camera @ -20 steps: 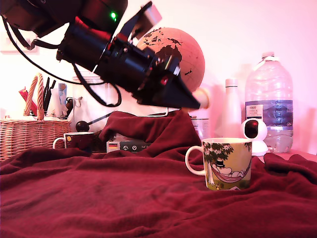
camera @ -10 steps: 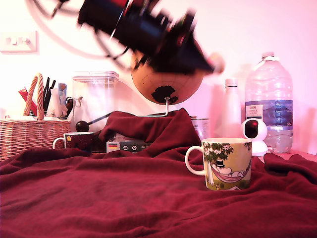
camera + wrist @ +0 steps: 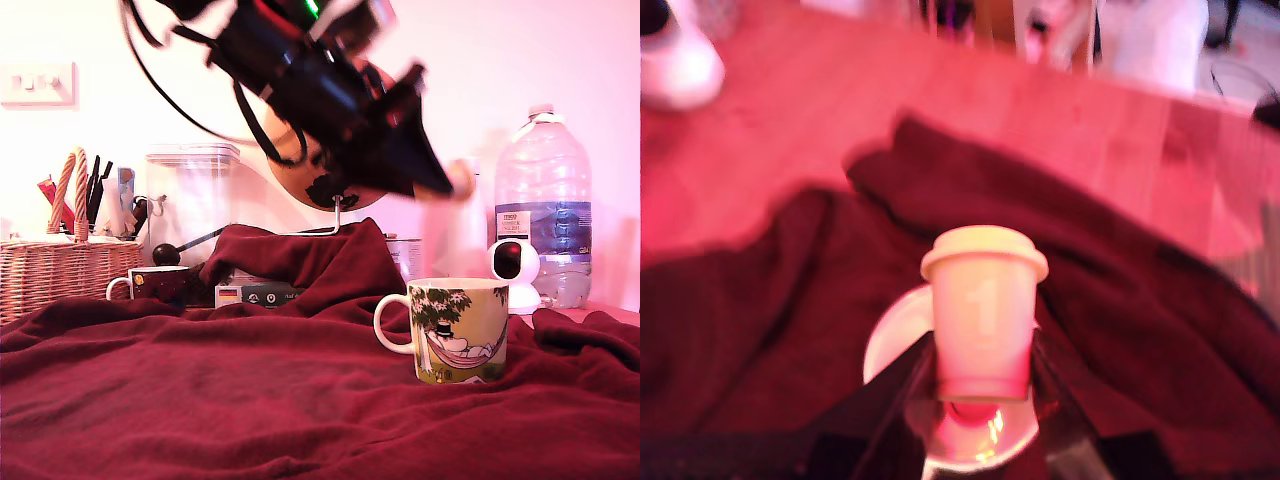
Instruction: Pick up the coffee capsules on the table and drop them inside the coffee cup
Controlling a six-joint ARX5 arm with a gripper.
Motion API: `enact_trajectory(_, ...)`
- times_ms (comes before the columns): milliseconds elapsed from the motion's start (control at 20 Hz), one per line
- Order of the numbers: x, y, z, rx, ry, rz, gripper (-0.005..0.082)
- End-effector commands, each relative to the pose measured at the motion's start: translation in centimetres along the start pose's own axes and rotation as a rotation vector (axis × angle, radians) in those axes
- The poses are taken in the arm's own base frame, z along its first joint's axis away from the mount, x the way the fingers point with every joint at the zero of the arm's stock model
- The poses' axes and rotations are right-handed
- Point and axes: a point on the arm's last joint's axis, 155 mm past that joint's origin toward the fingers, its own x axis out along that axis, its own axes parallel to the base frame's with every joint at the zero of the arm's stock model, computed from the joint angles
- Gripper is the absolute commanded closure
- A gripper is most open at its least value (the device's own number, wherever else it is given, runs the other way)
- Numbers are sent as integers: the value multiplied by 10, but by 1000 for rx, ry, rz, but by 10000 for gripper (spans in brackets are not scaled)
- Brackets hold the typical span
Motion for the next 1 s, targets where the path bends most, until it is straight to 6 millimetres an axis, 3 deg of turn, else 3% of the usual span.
enact_trajectory(0, 13, -1, -7, 5, 38, -19, 627)
enact_trajectory(450, 44, 6, -50, -43, 240, -29, 627)
enact_trajectory(950, 44, 7, -51, -43, 245, -21, 626)
